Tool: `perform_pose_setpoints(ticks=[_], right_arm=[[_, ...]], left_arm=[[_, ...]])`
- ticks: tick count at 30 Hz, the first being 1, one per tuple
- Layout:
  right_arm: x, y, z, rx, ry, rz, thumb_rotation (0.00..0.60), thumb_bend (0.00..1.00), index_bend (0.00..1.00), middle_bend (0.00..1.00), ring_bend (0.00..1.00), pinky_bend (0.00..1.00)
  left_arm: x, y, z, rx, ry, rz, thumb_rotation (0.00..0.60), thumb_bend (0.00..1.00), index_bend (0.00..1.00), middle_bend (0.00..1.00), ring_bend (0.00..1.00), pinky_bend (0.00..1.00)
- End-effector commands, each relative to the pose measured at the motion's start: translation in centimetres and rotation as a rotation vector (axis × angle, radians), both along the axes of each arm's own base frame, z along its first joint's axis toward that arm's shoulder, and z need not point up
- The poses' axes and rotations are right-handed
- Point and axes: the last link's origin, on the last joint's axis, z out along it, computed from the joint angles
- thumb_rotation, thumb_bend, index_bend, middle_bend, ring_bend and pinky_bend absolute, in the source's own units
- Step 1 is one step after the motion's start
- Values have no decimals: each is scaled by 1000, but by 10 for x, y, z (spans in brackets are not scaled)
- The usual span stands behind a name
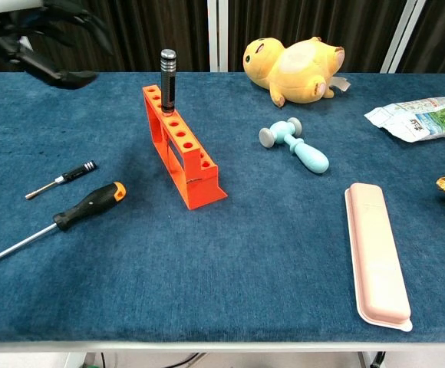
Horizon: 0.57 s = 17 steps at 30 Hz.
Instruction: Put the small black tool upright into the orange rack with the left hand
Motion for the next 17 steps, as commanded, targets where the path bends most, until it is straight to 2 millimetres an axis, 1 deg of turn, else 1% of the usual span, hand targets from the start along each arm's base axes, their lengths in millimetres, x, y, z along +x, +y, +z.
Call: perform_pose_setpoints(ticks=[1,3,6,7,8,9,10,11,13,17], right_arm=[[1,1,-1,1,3,2,600,386,0,0,0,0],[1,1,-2,6,10,0,600,386,0,0,0,0],[0,2,-3,11,29,-9,600,385,0,0,0,0],[0,2,-3,9,36,-12,600,384,0,0,0,0],[0,2,-3,5,47,-17,600,384,0,0,0,0],[0,2,-3,1,54,-20,600,383,0,0,0,0],[0,2,-3,-1,61,-24,600,382,0,0,0,0],[-1,2,-4,-1,70,-30,600,380,0,0,0,0],[-1,2,-5,10,84,-42,600,375,0,0,0,0],[-1,2,-8,31,100,-59,600,370,0,0,0,0]], left_arm=[[-58,-44,25,167,116,-40,597,261,306,136,25,144],[-81,-63,34,234,184,-63,598,225,282,136,25,144],[-111,-90,44,277,283,-75,591,150,209,114,18,144],[-120,-98,47,275,318,-69,577,122,169,95,11,144],[-132,-109,50,260,372,-55,552,99,106,62,4,143],[-140,-116,52,251,408,-38,531,90,74,43,2,142],[-146,-123,54,243,442,-16,492,80,31,15,0,139],[-153,-131,56,229,478,15,468,75,16,2,0,134],[-158,-142,60,213,504,58,438,68,11,0,0,126],[-158,-150,68,251,472,57,439,64,10,0,0,120]])
